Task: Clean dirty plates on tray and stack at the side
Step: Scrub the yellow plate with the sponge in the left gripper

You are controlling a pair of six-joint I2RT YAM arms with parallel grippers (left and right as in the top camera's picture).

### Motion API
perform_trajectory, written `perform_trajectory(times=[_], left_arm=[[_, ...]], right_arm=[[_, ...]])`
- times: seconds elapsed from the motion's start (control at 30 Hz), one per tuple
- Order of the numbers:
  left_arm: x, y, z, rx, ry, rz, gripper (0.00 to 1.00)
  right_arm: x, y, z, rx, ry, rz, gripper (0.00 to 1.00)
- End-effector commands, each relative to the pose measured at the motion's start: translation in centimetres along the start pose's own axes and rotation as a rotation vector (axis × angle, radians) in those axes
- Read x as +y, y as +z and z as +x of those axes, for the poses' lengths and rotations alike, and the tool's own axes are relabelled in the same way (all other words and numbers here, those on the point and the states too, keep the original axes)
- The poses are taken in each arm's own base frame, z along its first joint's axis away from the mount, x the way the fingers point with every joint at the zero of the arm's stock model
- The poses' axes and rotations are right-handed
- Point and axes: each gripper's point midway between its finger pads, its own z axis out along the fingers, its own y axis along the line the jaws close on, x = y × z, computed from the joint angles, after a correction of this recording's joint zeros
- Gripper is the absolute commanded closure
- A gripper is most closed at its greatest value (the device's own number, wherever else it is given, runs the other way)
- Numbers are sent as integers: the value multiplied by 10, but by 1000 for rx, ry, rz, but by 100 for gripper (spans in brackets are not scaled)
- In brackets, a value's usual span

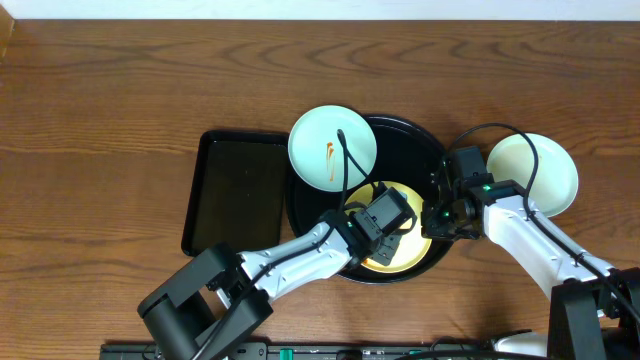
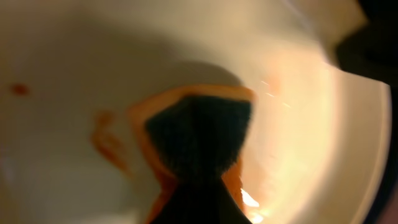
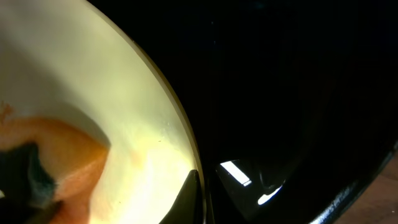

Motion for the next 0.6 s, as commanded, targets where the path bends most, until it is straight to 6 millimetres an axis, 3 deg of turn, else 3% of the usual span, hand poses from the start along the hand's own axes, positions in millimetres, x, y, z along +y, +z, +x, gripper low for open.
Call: perform_trajectory(times=[0.0,0.17,0.33,0.43,0.57], left_arm=[[63,2,-20,-82,-29,-261,92],[111,-10,-43,-146,-116,-381,92],[130,-12,-52,-162,-182,-382,92],[108,-4,-45,-105,-187,-243,92],[51,3,-28,6,-198,34,92]], right_arm=[[7,0,1,4,-5,-25,99],[7,0,1,4,-5,-25,99],[7,0,1,4,-5,-25,99],[7,0,2,5,-5,-25,99],[7,0,3,11,-4,-23,99]])
